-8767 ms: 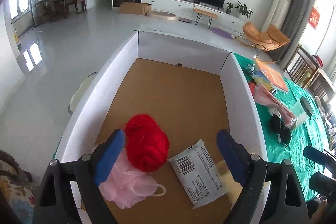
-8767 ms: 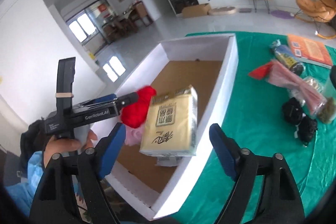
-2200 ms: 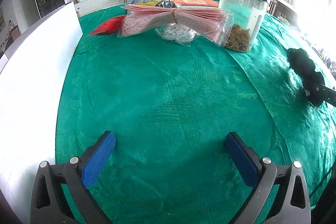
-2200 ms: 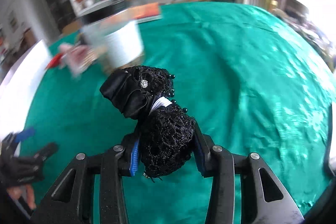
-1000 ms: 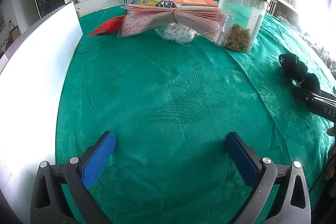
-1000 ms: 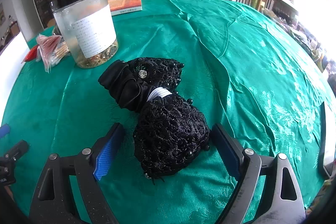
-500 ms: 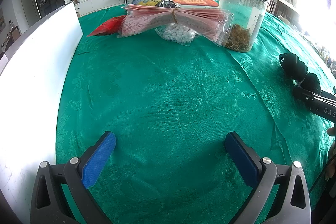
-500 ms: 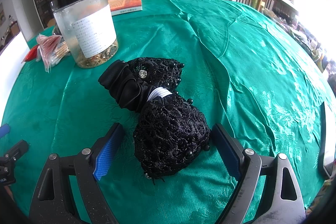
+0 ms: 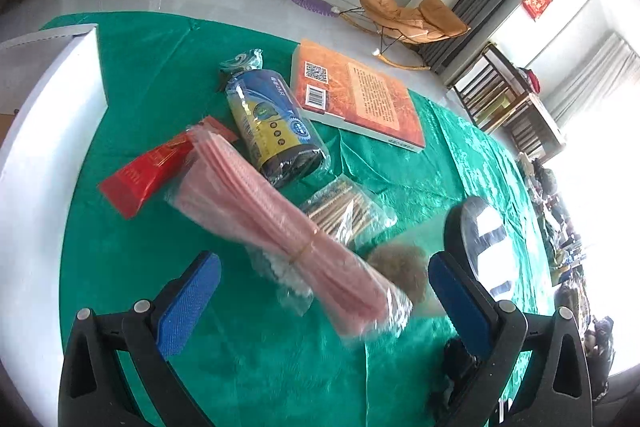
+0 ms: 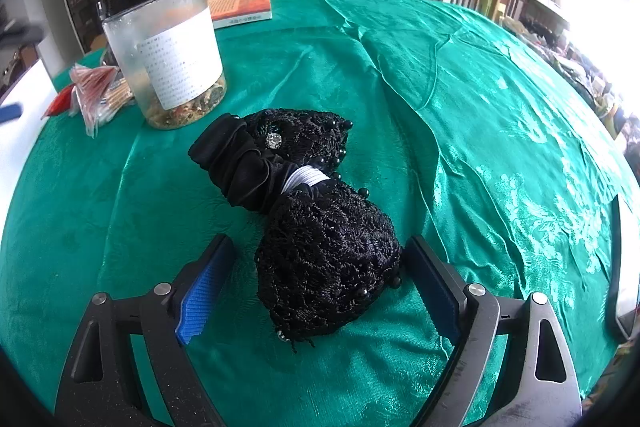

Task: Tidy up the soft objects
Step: 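Grasp the pink mask bundle with the left gripper while the right gripper regrasps the black pouches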

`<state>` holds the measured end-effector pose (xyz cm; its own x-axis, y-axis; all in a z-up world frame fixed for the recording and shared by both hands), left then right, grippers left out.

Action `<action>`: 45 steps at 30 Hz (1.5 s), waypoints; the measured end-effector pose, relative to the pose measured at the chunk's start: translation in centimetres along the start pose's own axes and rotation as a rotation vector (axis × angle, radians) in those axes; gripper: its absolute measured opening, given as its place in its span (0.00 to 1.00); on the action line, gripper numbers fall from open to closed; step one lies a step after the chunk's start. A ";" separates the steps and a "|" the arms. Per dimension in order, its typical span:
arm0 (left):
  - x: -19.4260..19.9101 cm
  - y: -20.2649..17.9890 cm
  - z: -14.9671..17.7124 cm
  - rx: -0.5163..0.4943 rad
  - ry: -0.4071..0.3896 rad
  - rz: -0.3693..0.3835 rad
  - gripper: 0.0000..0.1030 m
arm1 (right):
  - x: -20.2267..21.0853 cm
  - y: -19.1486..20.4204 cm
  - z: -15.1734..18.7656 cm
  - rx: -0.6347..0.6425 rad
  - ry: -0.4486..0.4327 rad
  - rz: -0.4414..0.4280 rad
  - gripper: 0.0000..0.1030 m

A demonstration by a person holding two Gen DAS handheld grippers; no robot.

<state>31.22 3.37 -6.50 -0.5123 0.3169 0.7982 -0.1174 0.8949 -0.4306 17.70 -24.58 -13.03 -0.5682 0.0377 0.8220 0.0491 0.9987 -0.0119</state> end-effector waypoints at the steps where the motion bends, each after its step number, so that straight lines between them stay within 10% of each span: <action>1: -1.1 0.1 -0.6 0.015 0.013 -0.011 1.00 | 0.0 0.0 0.0 0.000 0.000 0.000 0.86; 9: -6.6 2.8 0.6 0.086 0.153 -0.115 0.97 | 0.0 0.2 0.0 0.002 0.002 -0.003 0.88; 10: -6.5 3.1 0.7 0.087 0.144 -0.106 0.91 | -0.1 0.2 0.0 0.002 0.003 -0.003 0.88; 12: -5.6 3.3 0.6 0.073 0.100 -0.064 0.42 | 0.0 0.2 0.0 0.002 0.002 -0.003 0.88; 21: -0.3 3.8 5.4 -0.108 0.160 -0.016 0.29 | 0.0 0.2 0.0 0.001 0.002 -0.002 0.88; 29: 0.4 0.5 15.4 -0.471 0.366 -0.064 0.34 | 0.0 0.1 0.0 0.001 0.002 -0.003 0.88; 31: 0.7 -0.1 16.1 -0.526 0.314 -0.112 0.46 | 0.0 0.2 0.0 0.001 0.002 -0.003 0.88; 33: 0.6 0.0 16.4 -0.529 0.293 -0.174 0.88 | 0.0 0.2 0.0 0.001 0.002 -0.003 0.88; 34: 0.6 0.1 16.6 -0.526 0.277 -0.200 0.92 | 0.0 0.1 0.0 0.001 0.003 -0.003 0.88; 45: -0.6 1.2 17.6 -0.528 0.241 -0.282 1.00 | 0.0 0.1 -0.1 0.000 0.003 -0.003 0.88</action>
<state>16.39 -1.26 -14.93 -0.3098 0.0534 0.9493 0.2461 0.9689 0.0258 17.78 -24.46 -13.04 -0.5661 0.0344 0.8236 0.0469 0.9989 -0.0095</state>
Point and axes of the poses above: each gripper's, at about its wrist camera, not at the fingertips, and x roughly against the way its jaws point, y to its left, z to its underside, the point moved 5 cm from there along -x, roughly the way its jaws point, and after that the axes turned 3 degrees about y, right-handed, at the moved point
